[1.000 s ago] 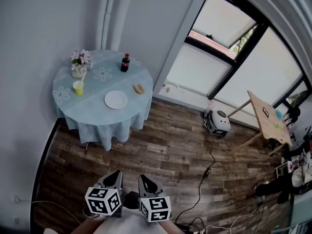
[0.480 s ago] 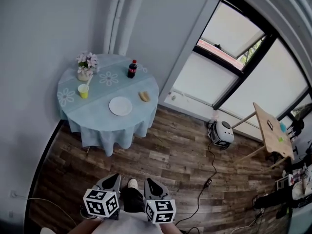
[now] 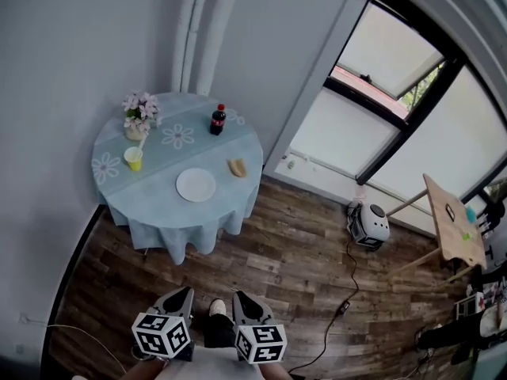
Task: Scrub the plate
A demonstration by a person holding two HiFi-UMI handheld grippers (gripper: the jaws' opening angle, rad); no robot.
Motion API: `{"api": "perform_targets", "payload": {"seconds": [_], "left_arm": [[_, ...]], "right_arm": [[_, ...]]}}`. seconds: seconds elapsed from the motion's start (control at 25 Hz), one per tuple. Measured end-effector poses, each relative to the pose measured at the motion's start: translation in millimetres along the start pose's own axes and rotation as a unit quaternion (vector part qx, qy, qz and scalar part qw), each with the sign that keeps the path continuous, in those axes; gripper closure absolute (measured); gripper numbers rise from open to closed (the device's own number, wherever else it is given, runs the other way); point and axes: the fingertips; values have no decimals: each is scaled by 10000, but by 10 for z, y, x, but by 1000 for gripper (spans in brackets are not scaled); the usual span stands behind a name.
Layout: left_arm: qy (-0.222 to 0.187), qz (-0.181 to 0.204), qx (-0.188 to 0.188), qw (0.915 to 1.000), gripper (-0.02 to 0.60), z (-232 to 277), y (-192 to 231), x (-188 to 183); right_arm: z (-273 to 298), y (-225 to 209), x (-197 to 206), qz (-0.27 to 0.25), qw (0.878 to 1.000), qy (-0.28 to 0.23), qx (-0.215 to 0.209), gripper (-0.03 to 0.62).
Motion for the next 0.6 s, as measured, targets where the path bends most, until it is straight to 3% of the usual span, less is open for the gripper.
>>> {"api": "perform_targets", "payload": {"seconds": [0.16, 0.44, 0.6], "left_arm": [[124, 79, 59, 9999, 572, 258, -49, -56], [97, -79, -85, 9999, 572, 602, 30, -232], [13, -93, -198, 9998, 572, 809, 13, -363]], "right_arm": [[144, -198, -70, -124, 9999, 86, -43, 556], [458, -621, -154, 569, 9981, 229, -22, 556], [617, -759, -302, 456, 9986, 202, -174, 556]]}}
Point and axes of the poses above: the fingertips, and each gripper's own axes: z forward along the fingers, y to its left, x out of its underside, and after that the axes turned 5 degrees about x, right-handed
